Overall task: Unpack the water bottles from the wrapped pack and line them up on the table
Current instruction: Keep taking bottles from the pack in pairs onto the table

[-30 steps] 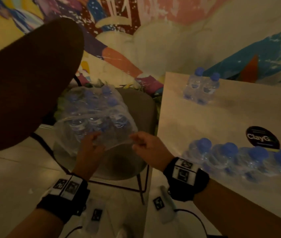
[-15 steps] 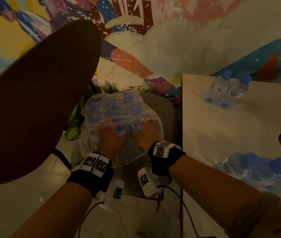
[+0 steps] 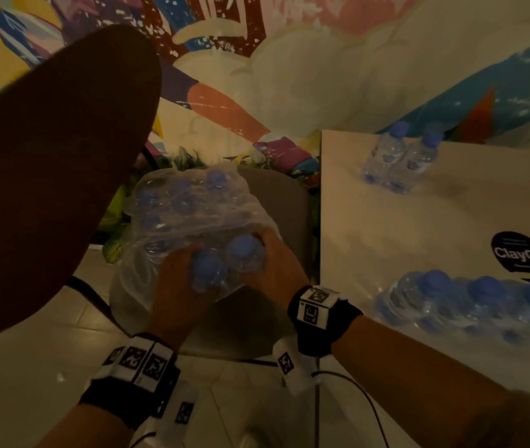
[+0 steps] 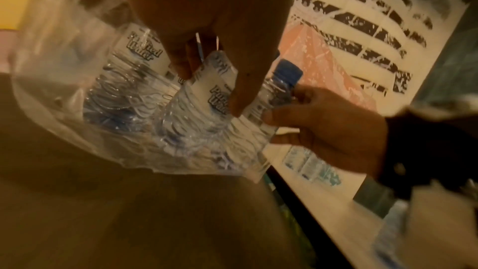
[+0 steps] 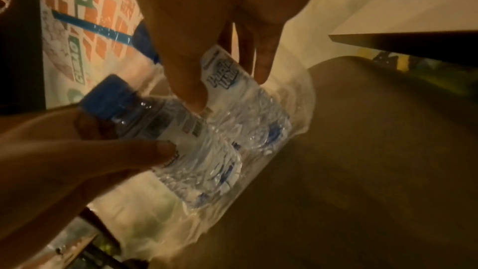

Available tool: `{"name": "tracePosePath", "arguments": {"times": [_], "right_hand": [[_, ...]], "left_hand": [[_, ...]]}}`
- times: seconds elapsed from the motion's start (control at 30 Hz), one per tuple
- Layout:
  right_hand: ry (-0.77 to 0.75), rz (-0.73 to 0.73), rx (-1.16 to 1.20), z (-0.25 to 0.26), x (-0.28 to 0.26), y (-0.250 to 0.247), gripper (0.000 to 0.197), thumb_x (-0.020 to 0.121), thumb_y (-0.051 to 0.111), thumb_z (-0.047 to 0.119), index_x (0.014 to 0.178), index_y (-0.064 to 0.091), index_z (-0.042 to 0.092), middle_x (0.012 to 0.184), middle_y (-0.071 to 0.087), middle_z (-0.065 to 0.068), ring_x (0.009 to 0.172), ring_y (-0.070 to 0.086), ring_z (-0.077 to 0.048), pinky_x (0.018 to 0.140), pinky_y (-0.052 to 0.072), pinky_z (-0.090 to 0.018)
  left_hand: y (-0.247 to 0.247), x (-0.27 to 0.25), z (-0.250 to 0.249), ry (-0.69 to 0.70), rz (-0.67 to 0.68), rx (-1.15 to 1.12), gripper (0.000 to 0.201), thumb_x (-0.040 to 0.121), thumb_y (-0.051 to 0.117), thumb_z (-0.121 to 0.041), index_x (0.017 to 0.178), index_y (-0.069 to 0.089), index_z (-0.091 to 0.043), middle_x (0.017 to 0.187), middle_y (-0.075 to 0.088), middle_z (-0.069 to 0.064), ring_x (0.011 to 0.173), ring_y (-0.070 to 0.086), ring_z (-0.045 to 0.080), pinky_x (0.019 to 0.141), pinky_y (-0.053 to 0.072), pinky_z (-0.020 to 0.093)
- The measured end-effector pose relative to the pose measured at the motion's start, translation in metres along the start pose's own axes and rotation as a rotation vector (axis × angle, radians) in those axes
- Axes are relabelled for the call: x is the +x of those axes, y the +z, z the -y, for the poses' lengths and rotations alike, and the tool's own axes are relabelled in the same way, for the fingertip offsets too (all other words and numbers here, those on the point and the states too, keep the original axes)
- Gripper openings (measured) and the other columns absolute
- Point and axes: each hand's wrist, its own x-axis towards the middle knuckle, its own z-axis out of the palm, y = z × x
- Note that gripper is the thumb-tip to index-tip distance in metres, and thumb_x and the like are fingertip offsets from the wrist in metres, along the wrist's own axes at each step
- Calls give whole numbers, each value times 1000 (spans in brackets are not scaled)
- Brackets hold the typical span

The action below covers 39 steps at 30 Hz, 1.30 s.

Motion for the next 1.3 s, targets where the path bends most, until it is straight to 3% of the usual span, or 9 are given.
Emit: {"name": "tracePosePath", "arguments": {"times": [0.3, 0.43, 0.53, 0.63, 0.77, 0.83, 0.97, 1.13, 1.3], "right_hand": [[-5, -83, 167, -73, -147, -71, 61, 66, 81, 24, 102, 40, 52, 104, 55, 34, 102, 51, 16, 83, 46, -8], [30, -230, 179, -104, -204, -112, 62, 64, 82, 25, 103, 43, 55, 112, 50, 46, 103, 53, 12, 81, 44, -2], [59, -341, 168, -128, -230, -133, 63, 63, 83, 25, 103, 43, 52, 107, 57, 39, 102, 53, 12, 79, 44, 0], [60, -424, 195, -148, -240, -148, 64, 65, 82, 22, 107, 42, 51, 114, 54, 30, 106, 53, 10, 82, 44, -1], [53, -460, 231, -161, -238, -157, 61, 69, 79, 20, 105, 40, 52, 111, 50, 34, 101, 50, 20, 81, 42, 4], [59, -469, 247, -167, -237, -159, 60, 71, 78, 21, 106, 39, 52, 112, 49, 33, 99, 49, 24, 80, 40, 6], [70, -432, 251, -173, -233, -163, 62, 75, 74, 22, 112, 33, 51, 117, 47, 27, 101, 46, 25, 89, 43, -3], [37, -455, 89, -166, -233, -164, 73, 67, 71, 44, 128, 31, 34, 126, 40, 15, 118, 41, 1, 101, 36, -32], [-248, -602, -112, -114, -222, -170, 50, 77, 54, 38, 122, 40, 21, 128, 38, 3, 123, 31, -5, 105, 23, -6]], "left_hand": [[31, -94, -70, -3, 210, -282, 60, 60, 84, -12, 111, 54, -20, 97, 58, -14, 95, 61, 12, 76, 45, 14], [67, -122, -123, 102, 240, -293, 70, 48, 77, -48, 107, 40, -49, 103, 48, -33, 95, 51, -21, 75, 44, 0], [88, -132, -168, 141, 254, -392, 40, 57, 72, -41, 83, 52, -62, 80, 63, -38, 81, 56, -22, 66, 46, 0], [111, -137, -199, 200, 289, -432, 51, 66, 73, -19, 68, 52, -66, 68, 56, -50, 65, 54, -23, 59, 41, -2], [140, -140, -203, 153, 278, -476, 54, 70, 78, -13, 111, 52, -38, 111, 58, -19, 102, 56, 3, 80, 42, 11], [151, -140, -203, 144, 267, -524, 41, 73, 75, -9, 103, 56, -28, 101, 62, -27, 92, 57, -7, 75, 43, 6], [161, -142, -209, 159, 244, -531, 44, 76, 72, -7, 78, 46, -43, 82, 55, -52, 75, 54, -25, 63, 41, -6], [159, -141, -200, 127, 263, -506, 58, 71, 78, -23, 105, 46, -57, 101, 52, -45, 96, 49, -22, 84, 40, 3], [129, -132, -155, 37, 192, -361, 82, 62, 76, -48, 130, 33, -31, 130, 42, -9, 123, 44, 14, 104, 38, 34]]}}
